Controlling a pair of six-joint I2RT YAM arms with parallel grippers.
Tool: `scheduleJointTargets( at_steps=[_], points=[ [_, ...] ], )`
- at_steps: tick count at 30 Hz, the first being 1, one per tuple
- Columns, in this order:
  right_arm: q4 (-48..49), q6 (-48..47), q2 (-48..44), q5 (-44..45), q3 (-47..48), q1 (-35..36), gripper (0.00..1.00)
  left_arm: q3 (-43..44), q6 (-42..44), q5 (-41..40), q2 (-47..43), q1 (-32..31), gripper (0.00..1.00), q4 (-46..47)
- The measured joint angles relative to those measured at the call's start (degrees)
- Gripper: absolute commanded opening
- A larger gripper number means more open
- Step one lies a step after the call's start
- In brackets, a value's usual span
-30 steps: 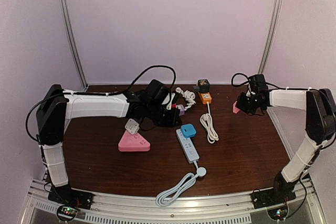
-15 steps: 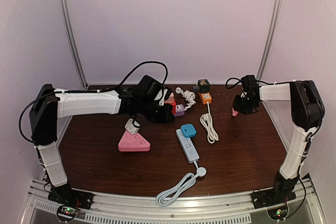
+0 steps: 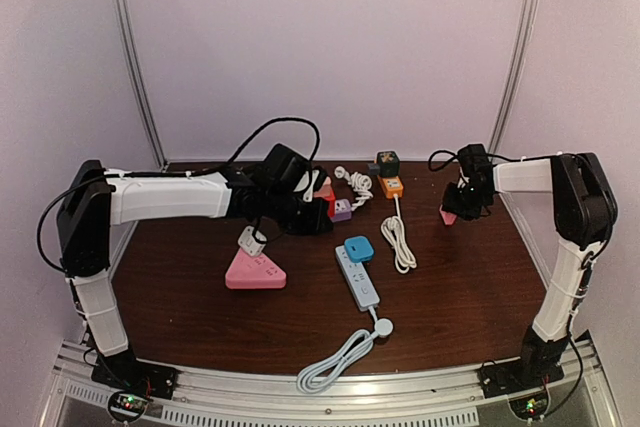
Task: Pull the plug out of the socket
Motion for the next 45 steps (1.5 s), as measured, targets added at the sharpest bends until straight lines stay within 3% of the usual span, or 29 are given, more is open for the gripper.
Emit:
scheduleJointTargets(
  at_steps=[17, 23, 28, 33, 45],
  points=[
    [-1.8, -1.1, -1.0, 1.8, 0.3, 6.4, 0.48, 0.0, 0.0, 0.2, 1.2, 0.0, 0.00, 0.0],
    [-2.4, -1.1, -2.0, 1.3, 0.2, 6.8, 0.54, 0.0, -0.1, 0.2, 1.6, 0.0, 0.00, 0.5],
    [-0.5, -0.9, -8.1, -3.6, -3.0, 10.6, 0.62, 0.0, -0.8, 0.4, 2.5, 0.0, 0.00, 1.1],
    [3.7, -0.2, -12.8, -10.5, -7.6, 16.5, 0.64, 0.0, -1.0, 0.8, 4.0, 0.3, 0.00, 1.6],
    [15.7, 5.8, -7.9, -20.3, -13.4, 23.5, 0.66, 0.0, -2.0, 3.5, 8.4, 0.6, 0.00, 5.6]
  ],
)
